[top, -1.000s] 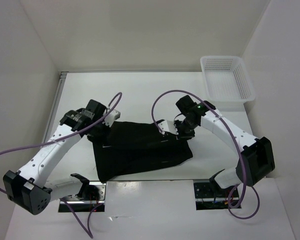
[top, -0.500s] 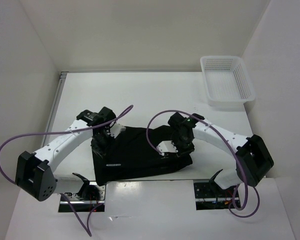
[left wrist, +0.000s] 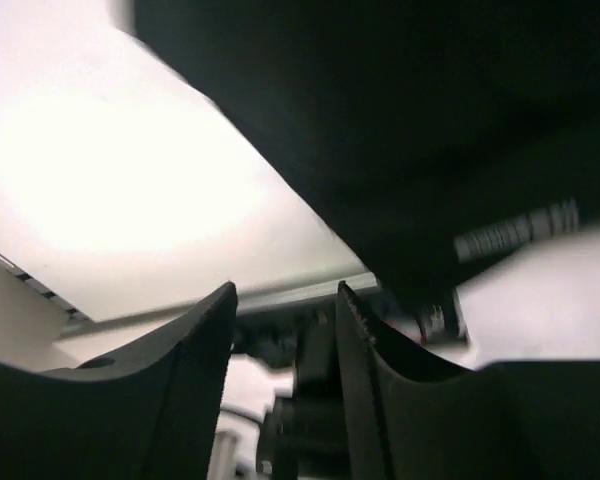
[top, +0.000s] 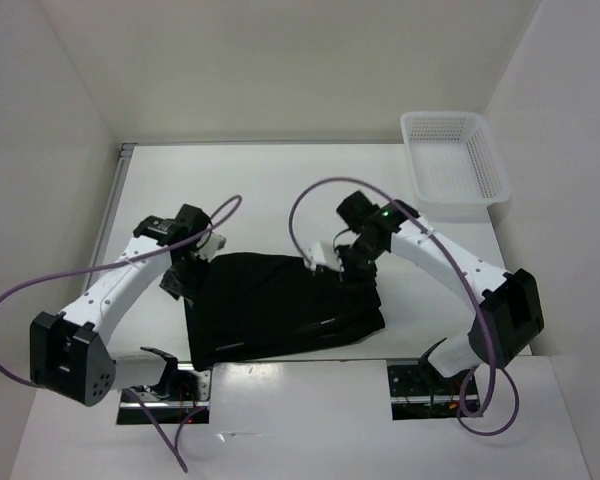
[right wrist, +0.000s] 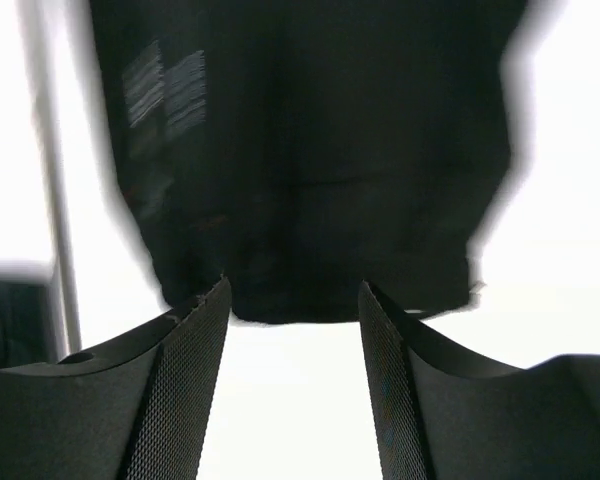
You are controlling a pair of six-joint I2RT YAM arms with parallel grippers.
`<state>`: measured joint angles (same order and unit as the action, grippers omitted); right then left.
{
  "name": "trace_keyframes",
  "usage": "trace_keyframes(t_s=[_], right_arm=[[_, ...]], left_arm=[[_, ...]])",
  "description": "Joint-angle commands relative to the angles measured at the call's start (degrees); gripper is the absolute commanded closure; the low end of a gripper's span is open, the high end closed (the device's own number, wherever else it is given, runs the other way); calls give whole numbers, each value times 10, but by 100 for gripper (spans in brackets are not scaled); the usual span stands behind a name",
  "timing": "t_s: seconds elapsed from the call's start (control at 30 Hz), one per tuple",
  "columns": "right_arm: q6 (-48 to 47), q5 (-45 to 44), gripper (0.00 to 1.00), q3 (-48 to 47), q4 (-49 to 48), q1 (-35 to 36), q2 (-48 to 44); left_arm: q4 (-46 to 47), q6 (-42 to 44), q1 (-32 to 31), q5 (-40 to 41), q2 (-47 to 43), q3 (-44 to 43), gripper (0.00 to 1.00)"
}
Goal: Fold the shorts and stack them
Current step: Fold the shorts
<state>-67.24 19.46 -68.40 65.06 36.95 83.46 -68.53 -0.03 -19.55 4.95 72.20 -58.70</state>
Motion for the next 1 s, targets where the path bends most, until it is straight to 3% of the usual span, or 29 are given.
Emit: trace_keyframes(t_s=[0.0, 0.07, 0.17, 0.4, 0.6, 0.67, 0.73, 0.77, 0.8, 0.83, 0.87, 0.9, 0.93, 0.97], right_arm=[[206, 92, 41, -54, -145, -85, 17], [295, 81, 40, -44, -232, -136, 25], [378, 39, 37, -10, -337, -159, 39], [377, 52, 33, 70, -368, -165, 72], [452, 11, 30, 107, -444, -165, 110], [468, -13, 28, 107, -452, -165, 118], [462, -40, 28, 107, -452, -165, 137], [462, -46, 32, 107, -452, -165, 137], [462, -59, 42, 107, -452, -165, 146], [468, -65, 50, 107, -458, -165, 146], [475, -65, 59, 101, -465, -165, 154], [475, -65, 69, 96, -465, -165, 163], [485, -72, 88, 81, -474, -165, 163], [501, -84, 95, 72, -489, -165, 176]], left_arm=[[136, 0, 95, 38, 57, -17, 47], [193, 0, 170, 27, 105, -43, 46], [233, 0, 207, 12, 157, -69, 44], [238, 0, 207, -99, 214, -33, 40], [266, 0, 201, -113, 281, -25, 40], [266, 0, 201, -113, 299, -31, 44], [266, 0, 194, -135, 316, -31, 55], [266, 0, 194, -135, 321, -31, 60], [266, 0, 187, -135, 333, -31, 66], [266, 0, 187, -135, 340, -39, 80], [271, 0, 187, -135, 348, -54, 88], [271, 0, 187, -127, 365, -65, 93], [271, 0, 187, -115, 374, -80, 95], [281, 0, 187, -105, 382, -96, 98]])
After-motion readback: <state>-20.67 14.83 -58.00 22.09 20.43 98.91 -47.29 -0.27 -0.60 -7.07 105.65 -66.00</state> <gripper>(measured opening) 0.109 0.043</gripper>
